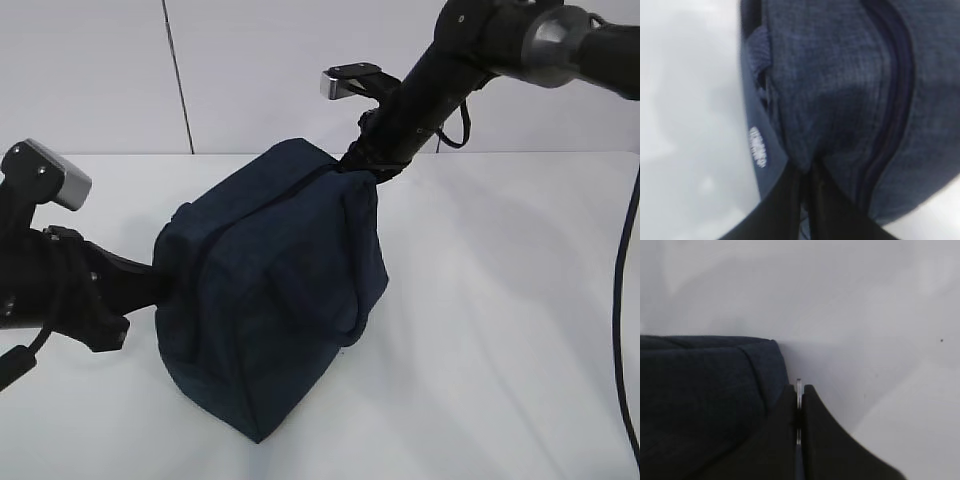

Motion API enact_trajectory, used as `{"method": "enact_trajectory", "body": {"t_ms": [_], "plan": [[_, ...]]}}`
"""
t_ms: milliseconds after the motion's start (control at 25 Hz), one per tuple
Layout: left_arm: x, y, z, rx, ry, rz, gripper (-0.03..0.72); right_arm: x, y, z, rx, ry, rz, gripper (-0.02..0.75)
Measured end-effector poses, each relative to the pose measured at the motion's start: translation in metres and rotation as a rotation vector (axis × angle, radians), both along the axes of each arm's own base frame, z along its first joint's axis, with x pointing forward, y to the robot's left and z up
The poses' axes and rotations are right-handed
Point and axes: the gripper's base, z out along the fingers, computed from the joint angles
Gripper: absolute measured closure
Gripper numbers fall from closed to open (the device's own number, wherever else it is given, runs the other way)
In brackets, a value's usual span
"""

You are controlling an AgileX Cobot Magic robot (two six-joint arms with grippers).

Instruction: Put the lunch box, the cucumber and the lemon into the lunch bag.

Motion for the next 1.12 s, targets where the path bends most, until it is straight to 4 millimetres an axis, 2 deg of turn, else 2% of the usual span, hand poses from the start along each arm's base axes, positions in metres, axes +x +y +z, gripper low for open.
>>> {"method": "enact_trajectory", "body": {"t_ms": [280, 400, 600, 760, 1120], "plan": [[0.010, 0.011, -0.001, 0.117, -0.017, 0.114, 0.694, -0.008, -0.003, 0.030, -0.044, -0.030, 0.109, 0.730], [0.021, 0.016, 0.006, 0.170, -0.049, 0.176, 0.694, -0.012, -0.004, 0.046, -0.031, -0.065, 0.122, 0.730], [0.041, 0.018, 0.027, 0.206, -0.130, 0.239, 0.695, -0.017, 0.000, 0.052, 0.008, -0.051, 0.125, 0.730], [0.054, 0.020, 0.042, 0.232, -0.180, 0.290, 0.695, -0.023, 0.012, 0.052, 0.016, -0.042, 0.150, 0.730], [0.081, 0.034, 0.059, 0.299, -0.227, 0.427, 0.695, -0.049, 0.061, 0.061, 0.026, -0.038, 0.226, 0.730]]}}
